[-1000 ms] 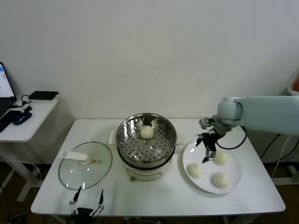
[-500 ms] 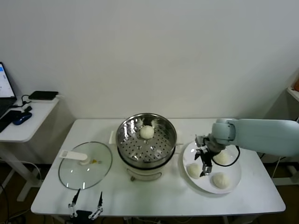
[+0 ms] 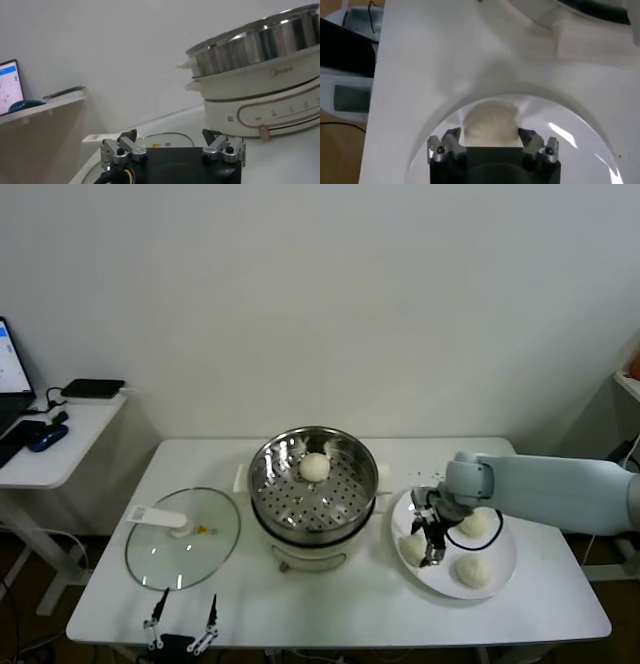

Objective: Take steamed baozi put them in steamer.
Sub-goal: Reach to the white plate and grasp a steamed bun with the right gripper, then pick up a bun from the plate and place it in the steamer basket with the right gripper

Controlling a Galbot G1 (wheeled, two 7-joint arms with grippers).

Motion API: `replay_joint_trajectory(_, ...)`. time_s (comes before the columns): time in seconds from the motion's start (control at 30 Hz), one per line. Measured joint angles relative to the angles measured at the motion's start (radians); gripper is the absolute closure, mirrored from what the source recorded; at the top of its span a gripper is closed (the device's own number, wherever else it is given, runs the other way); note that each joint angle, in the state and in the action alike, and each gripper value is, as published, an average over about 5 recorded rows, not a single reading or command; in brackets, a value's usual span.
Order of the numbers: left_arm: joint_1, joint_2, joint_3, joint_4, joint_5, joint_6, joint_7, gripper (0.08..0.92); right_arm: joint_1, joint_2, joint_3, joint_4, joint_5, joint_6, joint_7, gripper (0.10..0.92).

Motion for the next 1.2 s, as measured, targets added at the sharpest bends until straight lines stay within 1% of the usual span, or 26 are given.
replay_joint_trajectory(0.2, -0.002, 0.0, -0.002, -0.001, 0.001, 0.0, 0.0, 0.177, 0.0, -0.003, 0.005, 0.0, -0.011, 0.001, -0.006, 0.394)
replay_joint_trajectory(0.4, 0.006, -0.002, -0.002, -0.012, 0.002, 0.001, 0.0, 0.177, 0.034, -0.012, -0.013, 0.016, -0.007, 0.009, -0.024, 0.404)
replay_joint_trajectory(0.6, 0.014, -0.002, 0.0, -0.029, 0.003, 0.005, 0.001, 0.177, 0.141, -0.015, -0.071, 0.057, 0.024, 0.024, -0.052, 0.406)
replay_joint_trajectory(0.9, 0.023, 0.003, 0.008, -0.048, 0.004, 0.009, 0.005, 0.177, 0.416, 0.019, -0.191, 0.139, 0.147, 0.057, -0.127, 0.406)
replay_joint_trajectory(1.2, 0.039, 0.005, 0.021, -0.066, 0.015, 0.005, 0.005, 0.177, 0.615, 0.111, -0.218, 0.151, 0.293, 0.065, -0.184, 0.406)
